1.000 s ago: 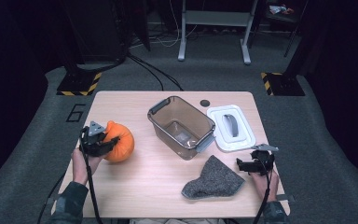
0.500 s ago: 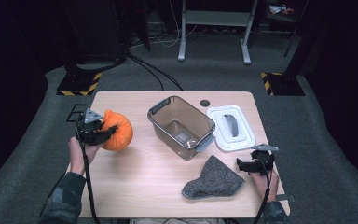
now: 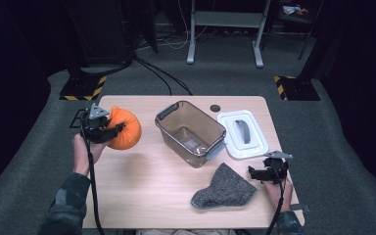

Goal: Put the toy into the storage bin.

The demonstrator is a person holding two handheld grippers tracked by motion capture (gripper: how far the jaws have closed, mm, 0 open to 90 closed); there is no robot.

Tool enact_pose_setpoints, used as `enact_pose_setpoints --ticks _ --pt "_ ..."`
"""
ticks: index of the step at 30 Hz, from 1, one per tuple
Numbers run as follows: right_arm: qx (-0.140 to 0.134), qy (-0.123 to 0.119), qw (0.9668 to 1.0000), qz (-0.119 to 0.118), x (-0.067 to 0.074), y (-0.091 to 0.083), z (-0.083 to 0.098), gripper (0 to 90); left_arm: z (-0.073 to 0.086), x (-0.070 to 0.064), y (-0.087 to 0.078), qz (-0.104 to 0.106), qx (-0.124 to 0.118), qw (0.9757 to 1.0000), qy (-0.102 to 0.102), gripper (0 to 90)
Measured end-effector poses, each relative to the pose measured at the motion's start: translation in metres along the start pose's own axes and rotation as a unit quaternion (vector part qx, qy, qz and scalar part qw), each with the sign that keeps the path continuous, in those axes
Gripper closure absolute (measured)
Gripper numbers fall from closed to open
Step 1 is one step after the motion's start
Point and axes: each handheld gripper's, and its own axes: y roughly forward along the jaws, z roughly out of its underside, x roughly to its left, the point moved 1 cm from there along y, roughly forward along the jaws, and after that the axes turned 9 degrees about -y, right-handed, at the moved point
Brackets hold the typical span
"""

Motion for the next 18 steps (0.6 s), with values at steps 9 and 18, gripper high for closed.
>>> enact_pose_setpoints --ticks 9,18 --pt "0.0 0.0 1.0 0.0 0.0 0.0 0.0 0.7 -0.025 -0.009 0.0 0.001 -0.008 0.9999 0.013 61.3" --pt "0.0 -0.001 1.0 0.0 0.0 0.0 0.0 0.7 -0.047 -0.019 0.004 0.008 -0.013 0.9996 0.025 61.2"
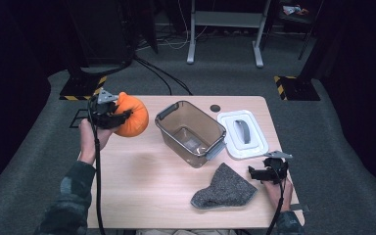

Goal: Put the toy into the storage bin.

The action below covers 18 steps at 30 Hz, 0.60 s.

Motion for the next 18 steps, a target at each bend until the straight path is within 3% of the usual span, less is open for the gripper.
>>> enact_pose_setpoints --ticks 18 --pt "0.0 0.0 1.0 0.0 0.0 0.0 0.0 0.7 -0.043 -0.032 0.021 0.023 -0.015 0.9993 0.024 61.0"
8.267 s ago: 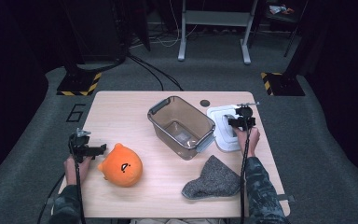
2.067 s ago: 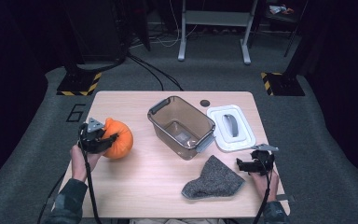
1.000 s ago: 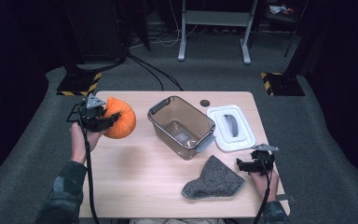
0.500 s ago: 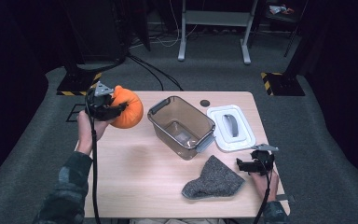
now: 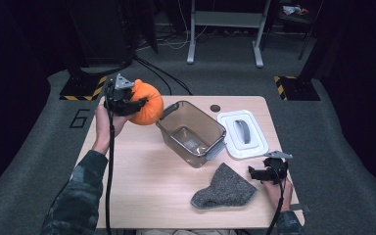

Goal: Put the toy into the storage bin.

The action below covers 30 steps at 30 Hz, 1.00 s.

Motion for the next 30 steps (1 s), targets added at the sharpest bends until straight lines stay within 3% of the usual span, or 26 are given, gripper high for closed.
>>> enact_pose_setpoints --ticks 11,30 --pt "0.001 -0.002 1.0 0.0 0.0 0.0 0.0 0.8 -0.016 -0.022 0.021 0.019 -0.003 0.9998 0.007 60.8" --pt "0.0 -0.001 1.0 0.0 0.0 0.0 0.0 0.8 -0.017 -0.046 0.053 0.049 0.013 0.9987 0.009 60.5"
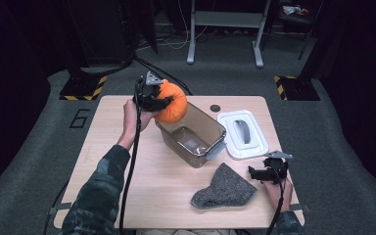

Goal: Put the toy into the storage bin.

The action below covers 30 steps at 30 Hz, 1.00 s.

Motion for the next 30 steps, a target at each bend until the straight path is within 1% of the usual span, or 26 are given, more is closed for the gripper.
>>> enact_pose_setpoints --ticks 1,7,10,12,13,16,18,19,22,23,25,28,29,30 --pt "0.0 0.0 1.0 0.0 0.0 0.0 0.0 0.8 0.0 -0.002 0.002 0.002 -0.002 1.0 -0.004 60.5" --pt "0.0 0.0 1.0 0.0 0.0 0.0 0.0 0.8 0.003 -0.01 0.012 0.014 0.006 0.9999 0.004 60.3" --pt "0.0 0.0 1.0 0.0 0.0 0.0 0.0 0.8 0.007 -0.014 0.018 0.017 0.018 0.9996 0.012 60.2" --pt "0.0 0.0 1.0 0.0 0.0 0.0 0.0 0.8 0.01 -0.016 0.022 0.019 0.023 0.9994 0.014 60.0" --pt "0.0 0.0 1.0 0.0 0.0 0.0 0.0 0.7 0.011 -0.016 0.024 0.022 0.028 0.9992 0.016 59.8" --pt "0.0 0.0 1.0 0.0 0.0 0.0 0.0 0.8 0.014 -0.018 0.028 0.024 0.029 0.9992 0.014 59.7" --pt "0.0 -0.001 1.0 0.0 0.0 0.0 0.0 0.8 0.015 -0.018 0.03 0.029 0.033 0.9989 0.018 59.6" --pt "0.0 0.0 1.0 0.0 0.0 0.0 0.0 0.8 0.016 -0.019 0.031 0.03 0.029 0.999 0.012 59.5" --pt "0.0 0.0 1.0 0.0 0.0 0.0 0.0 0.8 0.018 -0.02 0.033 0.035 0.035 0.9986 0.018 59.4" --pt "0.0 0.0 1.0 0.0 0.0 0.0 0.0 0.8 0.019 -0.021 0.035 0.035 0.034 0.9987 0.015 59.3" --pt "0.0 0.0 1.0 0.0 0.0 0.0 0.0 0.8 0.02 -0.022 0.036 0.036 0.039 0.9984 0.02 59.4" --pt "0.0 0.0 1.0 0.0 0.0 0.0 0.0 0.8 0.023 -0.022 0.039 0.036 0.043 0.9982 0.021 59.3" --pt "0.0 0.0 1.0 0.0 0.0 0.0 0.0 0.8 0.024 -0.022 0.041 0.036 0.04 0.9985 0.014 59.2" --pt "0.0 0.0 1.0 0.0 0.0 0.0 0.0 0.8 0.024 -0.021 0.041 0.039 0.044 0.9981 0.017 59.0"
